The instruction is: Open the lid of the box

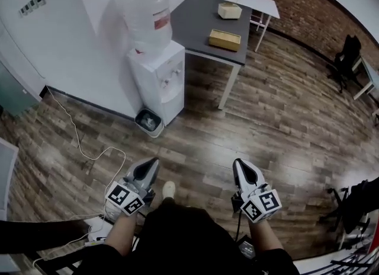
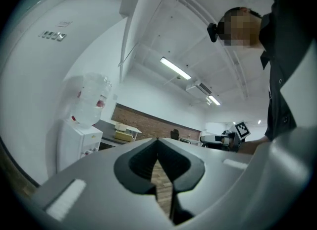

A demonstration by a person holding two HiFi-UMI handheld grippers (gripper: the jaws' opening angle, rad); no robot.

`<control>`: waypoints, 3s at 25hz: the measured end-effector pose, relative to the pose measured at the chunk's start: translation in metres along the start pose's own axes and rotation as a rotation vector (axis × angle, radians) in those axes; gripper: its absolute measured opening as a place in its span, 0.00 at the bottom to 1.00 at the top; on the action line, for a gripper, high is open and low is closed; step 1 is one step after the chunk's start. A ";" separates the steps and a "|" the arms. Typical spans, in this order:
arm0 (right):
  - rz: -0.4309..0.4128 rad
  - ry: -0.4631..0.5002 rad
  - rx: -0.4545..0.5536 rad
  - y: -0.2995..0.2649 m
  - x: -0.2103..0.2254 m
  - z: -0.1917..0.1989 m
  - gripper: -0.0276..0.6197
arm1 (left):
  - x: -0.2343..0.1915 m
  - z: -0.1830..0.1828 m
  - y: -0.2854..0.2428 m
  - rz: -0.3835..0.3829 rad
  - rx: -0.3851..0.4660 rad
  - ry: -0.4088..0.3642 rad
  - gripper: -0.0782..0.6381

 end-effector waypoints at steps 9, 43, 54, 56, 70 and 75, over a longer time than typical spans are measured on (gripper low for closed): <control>0.106 -0.012 0.021 -0.024 0.014 -0.008 0.05 | -0.041 -0.028 -0.048 0.123 -0.010 -0.045 0.11; 0.386 0.030 0.044 -0.143 0.070 -0.045 0.05 | -0.145 -0.057 -0.165 0.313 -0.072 -0.061 0.11; 0.295 0.057 0.053 -0.198 0.134 -0.076 0.05 | -0.164 -0.083 -0.235 0.251 -0.038 -0.062 0.11; 0.279 0.047 0.034 -0.205 0.147 -0.075 0.05 | -0.162 -0.085 -0.251 0.248 -0.038 -0.065 0.11; 0.251 0.048 0.028 -0.201 0.246 -0.108 0.05 | -0.153 -0.094 -0.340 0.174 -0.042 -0.073 0.11; 0.282 0.039 0.055 -0.197 0.267 -0.117 0.05 | -0.156 -0.092 -0.358 0.183 -0.065 -0.058 0.11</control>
Point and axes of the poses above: the fingertips, and each gripper's own axes: y backward along the fingers, x to its right, z out of its underside, the point moved 2 cm from there along y, backward along the fingers, and after that the axes turned 11 degrees about -x, right-handed, at the moved point
